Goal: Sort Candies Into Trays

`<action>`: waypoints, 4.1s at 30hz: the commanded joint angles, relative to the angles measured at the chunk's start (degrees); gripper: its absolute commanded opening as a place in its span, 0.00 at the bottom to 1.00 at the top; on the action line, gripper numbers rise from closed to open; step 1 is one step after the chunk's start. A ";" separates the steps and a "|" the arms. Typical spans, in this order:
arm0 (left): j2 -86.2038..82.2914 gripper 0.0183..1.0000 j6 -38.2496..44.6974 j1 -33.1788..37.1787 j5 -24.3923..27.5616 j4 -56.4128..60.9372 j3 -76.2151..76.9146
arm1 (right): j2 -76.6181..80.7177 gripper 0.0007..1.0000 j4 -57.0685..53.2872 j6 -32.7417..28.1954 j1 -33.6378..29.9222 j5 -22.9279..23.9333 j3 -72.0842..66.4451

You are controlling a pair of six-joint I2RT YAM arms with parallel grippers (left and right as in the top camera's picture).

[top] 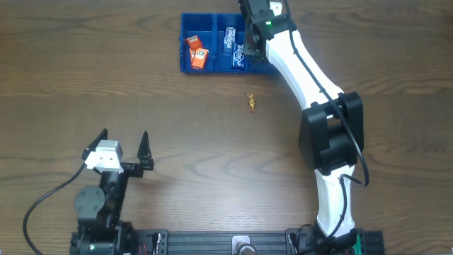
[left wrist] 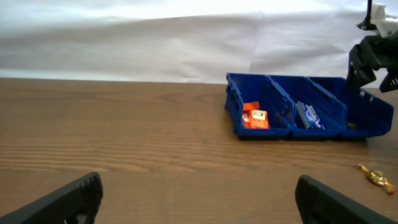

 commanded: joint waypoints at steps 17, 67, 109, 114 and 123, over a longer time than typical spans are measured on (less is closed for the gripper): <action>-0.42 1.00 0.20 0.31 1.25 -2.34 -1.07 | -10.56 0.68 -22.38 -1.75 5.46 -14.16 -0.79; -0.42 1.00 0.20 0.31 1.25 -2.34 -1.07 | -1.84 0.61 -4.57 -0.17 4.28 -14.95 -19.50; -0.42 0.99 0.20 0.31 1.25 -2.34 -1.07 | -21.38 0.20 0.02 -0.59 3.96 -2.54 -14.71; -0.42 1.00 0.20 0.31 1.25 -2.34 -1.07 | -19.87 0.20 6.82 -4.55 1.66 -0.72 -9.07; -0.42 1.00 0.20 0.31 1.25 -2.34 -1.07 | -12.52 0.20 12.96 -4.72 -2.10 -0.70 -9.05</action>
